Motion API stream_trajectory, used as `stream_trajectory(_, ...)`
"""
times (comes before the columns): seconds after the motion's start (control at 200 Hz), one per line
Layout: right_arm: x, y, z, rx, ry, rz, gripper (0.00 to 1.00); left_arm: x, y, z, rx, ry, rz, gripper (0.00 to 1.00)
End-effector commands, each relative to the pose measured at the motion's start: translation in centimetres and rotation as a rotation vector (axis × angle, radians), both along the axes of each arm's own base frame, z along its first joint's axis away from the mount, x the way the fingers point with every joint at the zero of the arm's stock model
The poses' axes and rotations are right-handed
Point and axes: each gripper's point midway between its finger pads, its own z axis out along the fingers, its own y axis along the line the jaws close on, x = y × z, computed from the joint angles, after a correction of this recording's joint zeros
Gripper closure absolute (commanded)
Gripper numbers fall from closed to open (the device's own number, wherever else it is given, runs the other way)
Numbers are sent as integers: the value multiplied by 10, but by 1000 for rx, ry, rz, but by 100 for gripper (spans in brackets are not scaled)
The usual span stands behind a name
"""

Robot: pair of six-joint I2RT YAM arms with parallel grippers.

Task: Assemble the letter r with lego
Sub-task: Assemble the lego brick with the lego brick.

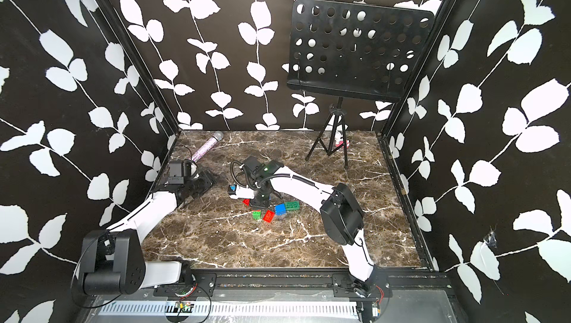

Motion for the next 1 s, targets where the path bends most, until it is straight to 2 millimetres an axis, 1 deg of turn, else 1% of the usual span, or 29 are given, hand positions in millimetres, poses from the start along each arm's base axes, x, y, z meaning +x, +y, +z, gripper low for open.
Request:
stream_trajectory(0.0, -8, 2, -15, -28, 12, 33, 67, -3, 3, 6, -19, -27, 13, 36)
stream_trajectory(0.27, -4, 1, -25, -41, -8, 19, 67, -1, 2, 1, -49, -24, 16, 36)
stream_trajectory(0.54, -8, -4, -36, -61, 9, 20, 68, -3, 2, -2, -55, -17, 22, 36)
stream_trajectory(0.71, -8, -6, -37, -74, 14, 21, 68, -3, 1, -3, -62, -17, 19, 36)
stream_trajectory(0.84, -9, -5, -28, -59, 6, 24, 68, -2, 1, -4, -66, -15, 20, 37)
stream_trajectory(0.915, -8, -8, -30, -82, -1, 23, 68, -3, 1, -5, -67, -12, 19, 36)
stream_trajectory(0.995, -7, -13, -38, -119, -1, 26, 68, -4, 1, -7, -68, -10, 19, 37)
